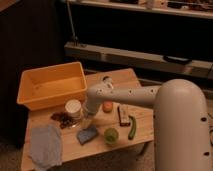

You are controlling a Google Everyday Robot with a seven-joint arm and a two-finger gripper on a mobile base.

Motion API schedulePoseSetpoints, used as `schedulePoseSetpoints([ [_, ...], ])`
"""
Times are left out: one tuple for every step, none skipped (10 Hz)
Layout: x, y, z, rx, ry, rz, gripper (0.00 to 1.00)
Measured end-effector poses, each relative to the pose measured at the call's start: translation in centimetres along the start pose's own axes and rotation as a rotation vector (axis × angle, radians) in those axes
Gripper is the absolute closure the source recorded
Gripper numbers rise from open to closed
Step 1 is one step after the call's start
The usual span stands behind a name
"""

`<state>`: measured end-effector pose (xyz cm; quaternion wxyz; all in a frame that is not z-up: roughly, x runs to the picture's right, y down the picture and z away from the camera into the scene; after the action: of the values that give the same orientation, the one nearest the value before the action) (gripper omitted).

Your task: Place fork in plastic cup

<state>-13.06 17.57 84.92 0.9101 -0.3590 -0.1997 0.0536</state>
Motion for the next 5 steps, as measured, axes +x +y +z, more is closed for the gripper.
schedulePoseSetpoints([
  [-0.1, 0.0, 0.5, 0.002, 0.0, 0.029, 0.5],
  [-0.6, -0.1, 1.2, -0.002, 0.002, 0.04, 0.6],
  [-1.3, -0.2, 1.8, -0.004, -0.001, 0.039, 0.68],
  [-2.1, -0.1, 2.5, -0.013, 0.004, 0.03, 0.8],
  [-2.1, 0.0, 2.4, -0.016, 0.007, 0.027, 0.91],
])
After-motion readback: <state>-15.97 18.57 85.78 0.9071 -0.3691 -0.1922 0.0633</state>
